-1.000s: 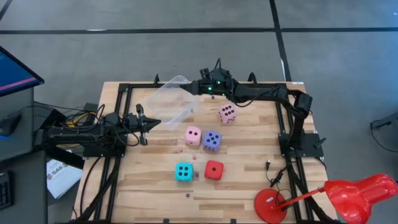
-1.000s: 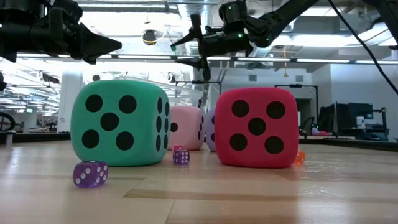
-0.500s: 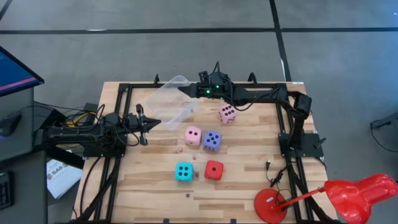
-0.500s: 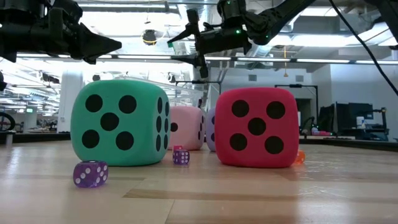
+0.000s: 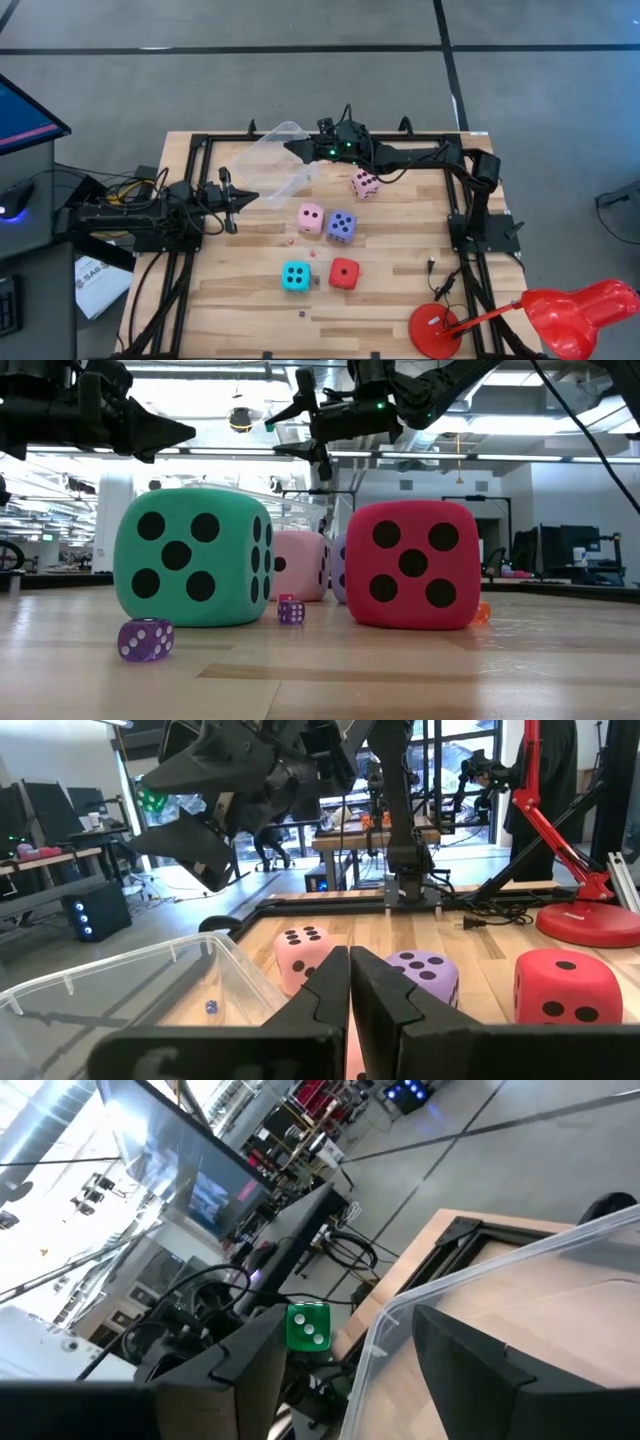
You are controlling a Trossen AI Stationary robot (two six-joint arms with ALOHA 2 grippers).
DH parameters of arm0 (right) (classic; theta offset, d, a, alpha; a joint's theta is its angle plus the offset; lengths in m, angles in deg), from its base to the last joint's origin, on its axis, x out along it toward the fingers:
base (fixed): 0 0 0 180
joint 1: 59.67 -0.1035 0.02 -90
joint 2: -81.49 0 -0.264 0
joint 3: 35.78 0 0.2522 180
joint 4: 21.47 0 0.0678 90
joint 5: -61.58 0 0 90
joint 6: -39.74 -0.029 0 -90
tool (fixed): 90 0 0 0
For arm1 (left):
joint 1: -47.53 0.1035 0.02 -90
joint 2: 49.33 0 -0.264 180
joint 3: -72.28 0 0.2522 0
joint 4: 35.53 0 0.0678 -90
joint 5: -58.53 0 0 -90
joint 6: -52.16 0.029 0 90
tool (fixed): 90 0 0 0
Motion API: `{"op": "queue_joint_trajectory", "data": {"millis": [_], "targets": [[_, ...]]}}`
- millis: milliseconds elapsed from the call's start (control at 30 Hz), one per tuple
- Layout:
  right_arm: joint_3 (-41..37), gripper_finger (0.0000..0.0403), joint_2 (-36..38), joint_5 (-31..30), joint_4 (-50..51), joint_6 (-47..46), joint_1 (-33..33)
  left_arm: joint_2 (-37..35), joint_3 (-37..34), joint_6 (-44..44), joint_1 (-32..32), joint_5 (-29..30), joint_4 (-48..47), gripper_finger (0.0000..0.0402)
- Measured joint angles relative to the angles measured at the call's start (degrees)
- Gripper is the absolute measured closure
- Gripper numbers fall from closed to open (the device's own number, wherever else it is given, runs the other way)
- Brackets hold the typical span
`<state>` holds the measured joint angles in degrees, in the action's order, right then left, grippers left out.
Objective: Pick & Place Dice
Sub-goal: Put the small green dice into the transparent container
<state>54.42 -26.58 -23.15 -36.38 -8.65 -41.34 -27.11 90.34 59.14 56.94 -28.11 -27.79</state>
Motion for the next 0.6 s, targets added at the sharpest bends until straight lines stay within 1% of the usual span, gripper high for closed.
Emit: {"op": "queue_joint_trajectory", "data": {"millis": [233, 300, 467, 600], "targets": [[0.0, 0.0192, 0.0, -0.9, -0.1, -5.3, 0.1, 0.0, 0.0, 0.0, 0.0, 0.0, 0.0, 0.0399], [0.0, 0.0192, 0.0, -1.1, -0.1, -5.5, 0.1, 0.0, 0.0, 0.0, 0.0, 0.0, 0.0, 0.0399], [0.0, 0.0192, 0.0, -4.2, 0.3, -5.7, -0.1, 0.0, 0.0, -0.2, 0.0, 0.0, 0.0, 0.0399], [0.0, 0.0192, -0.1, -6.4, 2.9, -6.2, 0.1, 0.0, 0.0, -0.4, 0.0, 0.0, 0.0, 0.0399]]}}
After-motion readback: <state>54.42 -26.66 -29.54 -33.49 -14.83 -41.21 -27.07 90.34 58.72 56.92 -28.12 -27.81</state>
